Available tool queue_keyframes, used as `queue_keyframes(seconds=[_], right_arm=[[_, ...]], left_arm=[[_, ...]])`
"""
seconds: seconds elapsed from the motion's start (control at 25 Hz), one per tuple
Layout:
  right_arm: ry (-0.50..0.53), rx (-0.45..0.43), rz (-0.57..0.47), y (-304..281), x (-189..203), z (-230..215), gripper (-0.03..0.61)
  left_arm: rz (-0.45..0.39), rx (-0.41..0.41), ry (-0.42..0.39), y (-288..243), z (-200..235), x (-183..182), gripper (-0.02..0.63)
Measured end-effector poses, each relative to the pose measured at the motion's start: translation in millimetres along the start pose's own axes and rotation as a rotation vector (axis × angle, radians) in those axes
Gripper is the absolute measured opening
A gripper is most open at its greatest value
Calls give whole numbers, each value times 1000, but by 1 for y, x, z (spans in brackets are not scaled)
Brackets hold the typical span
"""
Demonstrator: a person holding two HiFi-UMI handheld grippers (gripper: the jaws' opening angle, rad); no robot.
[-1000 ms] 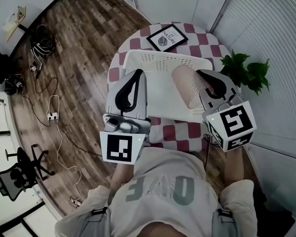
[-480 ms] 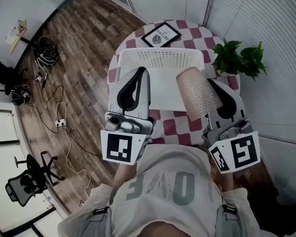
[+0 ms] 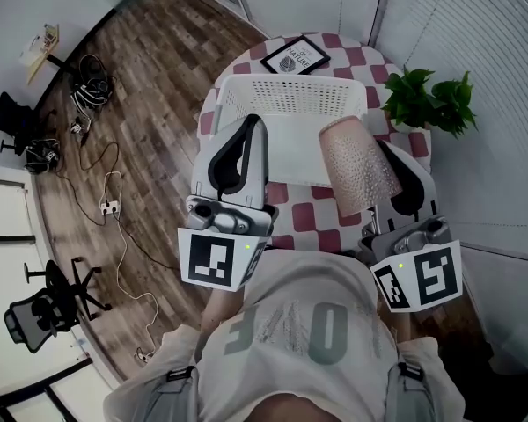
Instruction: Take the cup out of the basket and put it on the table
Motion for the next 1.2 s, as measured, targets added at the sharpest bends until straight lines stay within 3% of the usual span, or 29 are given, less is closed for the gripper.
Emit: queue_keyframes(seconds=[1.2], right_arm=[[20,-61,-15,14,0,27,20]], left_arm=[[-47,-31,-1,28,-2,-12,3]])
Point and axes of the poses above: the fingertips, and each gripper's own axes: y backward along the fingers, z to its left, x out of its underside, the point moved 6 cm from there along y, backward along the fingers, and after that the axes turned 3 degrees about y, right-handed, at the moved point
